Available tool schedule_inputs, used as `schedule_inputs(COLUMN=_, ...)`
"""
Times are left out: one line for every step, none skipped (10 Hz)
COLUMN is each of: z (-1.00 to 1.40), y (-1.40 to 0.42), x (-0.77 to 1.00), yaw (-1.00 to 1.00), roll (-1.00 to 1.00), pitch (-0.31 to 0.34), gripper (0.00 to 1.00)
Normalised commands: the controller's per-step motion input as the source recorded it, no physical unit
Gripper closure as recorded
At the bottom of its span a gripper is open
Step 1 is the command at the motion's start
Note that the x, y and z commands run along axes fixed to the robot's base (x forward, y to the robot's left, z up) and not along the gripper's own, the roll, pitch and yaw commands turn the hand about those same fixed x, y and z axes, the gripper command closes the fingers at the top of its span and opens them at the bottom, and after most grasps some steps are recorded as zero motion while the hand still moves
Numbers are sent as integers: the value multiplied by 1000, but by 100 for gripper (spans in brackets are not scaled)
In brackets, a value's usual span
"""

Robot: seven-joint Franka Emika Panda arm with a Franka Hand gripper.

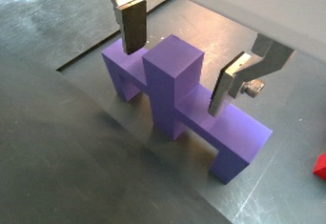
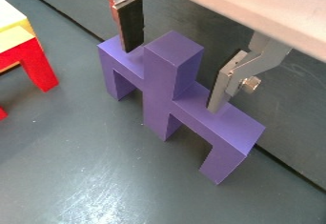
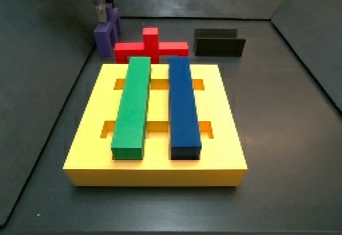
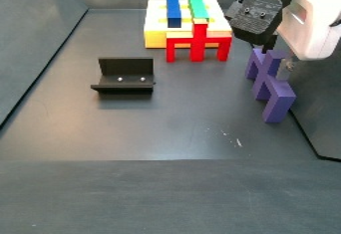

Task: Pick up the purple object. Move up. Move to above the board. Insert the purple object.
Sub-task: Pick up the purple object.

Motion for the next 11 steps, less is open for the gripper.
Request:
schedule_inputs(z=-46, y=0, x=0, yaw=0, roll=0, pitch=-7, gripper=0)
schedule_inputs(z=-71, y=0, x=-11, yaw=0, roll=0, pitch=-29, gripper=0)
schedule_inputs(z=0, y=0, x=0, yaw=0, roll=7, pitch=0, gripper=0)
schedule_inputs(z=0, y=0, x=0, yaw=0, roll=0, pitch=0, gripper=0)
schedule_inputs(z=0, y=0, x=0, yaw=0, roll=0, pitch=0, gripper=100)
schedule_inputs(z=0, y=0, x=0, yaw=0, roll=0, pitch=0, gripper=100)
schedule_inputs(z=0, y=0, x=0, yaw=0, roll=0, pitch=0, gripper=100)
schedule_inputs(z=0, y=0, x=0, yaw=0, roll=0, pitch=0, gripper=100)
schedule_inputs(z=0, y=0, x=0, yaw=0, roll=0, pitch=0, gripper=100)
schedule_inputs(z=0, y=0, x=0, yaw=0, roll=0, pitch=0, gripper=100)
schedule_inputs(z=0, y=0, x=0, yaw=0, roll=0, pitch=0, gripper=100)
